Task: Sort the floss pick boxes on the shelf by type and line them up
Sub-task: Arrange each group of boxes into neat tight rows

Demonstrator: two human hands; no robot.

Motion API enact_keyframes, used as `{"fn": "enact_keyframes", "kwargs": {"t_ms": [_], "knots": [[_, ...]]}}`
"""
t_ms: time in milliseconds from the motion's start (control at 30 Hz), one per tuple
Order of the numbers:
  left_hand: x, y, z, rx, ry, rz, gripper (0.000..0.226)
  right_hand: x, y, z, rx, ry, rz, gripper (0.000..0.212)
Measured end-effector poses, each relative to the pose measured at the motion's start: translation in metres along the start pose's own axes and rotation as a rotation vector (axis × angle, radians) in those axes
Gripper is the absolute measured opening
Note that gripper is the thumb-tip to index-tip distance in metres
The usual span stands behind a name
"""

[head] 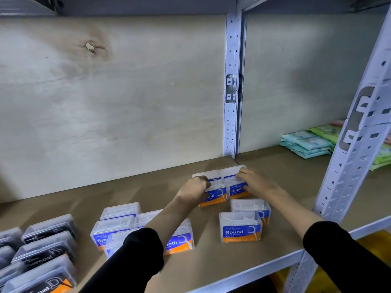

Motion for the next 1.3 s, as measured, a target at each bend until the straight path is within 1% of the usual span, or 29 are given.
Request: {"fn": "enact_keyframes", "kwargs": {"t_ms": [100, 200, 300, 400, 533, 667, 833, 1000, 1133, 1300], "knots": [[0.001, 0.0, 0.0, -0.009, 0.019, -0.011, 0.047, 0.0, 0.002, -0.001, 0.004, 0.02, 0.008, 0.043], [0.003, 0.003, 0.003, -0.015, 0.029, -0.048, 0.051, 0.003, 0.005, -0.003, 0.012, 0.049, 0.012, 0.05], [0.007, 0.007, 0.009, -0.002, -0.016, -0.076, 0.063, 0.006, 0.012, -0.006, 0.007, 0.064, 0.034, 0.064], [0.012, 0.012, 0.016, 0.011, -0.078, -0.08, 0.078, 0.006, 0.022, -0.006, 0.008, 0.071, 0.091, 0.075], [0.013, 0.018, 0.022, 0.032, -0.146, -0.024, 0.094, 0.002, 0.033, -0.004, -0.004, 0.051, 0.2, 0.089], [0.007, 0.029, 0.02, 0.05, -0.124, 0.07, 0.101, -0.004, 0.043, -0.003, -0.005, 0.011, 0.288, 0.1], [0.001, 0.044, 0.017, 0.057, -0.106, 0.134, 0.099, -0.006, 0.051, -0.005, -0.003, 0.008, 0.316, 0.099], [0.005, 0.048, 0.018, 0.049, -0.062, 0.1, 0.087, -0.003, 0.055, -0.004, 0.037, 0.018, 0.269, 0.085], [0.007, 0.046, 0.024, 0.06, 0.022, 0.088, 0.083, -0.002, 0.057, 0.002, 0.068, 0.025, 0.252, 0.084], [0.006, 0.042, 0.031, 0.086, 0.042, 0.083, 0.083, -0.002, 0.058, 0.011, 0.091, 0.032, 0.243, 0.084]]}}
Point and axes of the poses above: each hand's wrist, its own y-axis towards the middle knuckle, its own x-axis out of the back of the hand, z = x × y, the point moved 8 cm from there along y, towards the middle knuckle, and after that the axes turned 14 degrees about z, right-handed, at the moved point
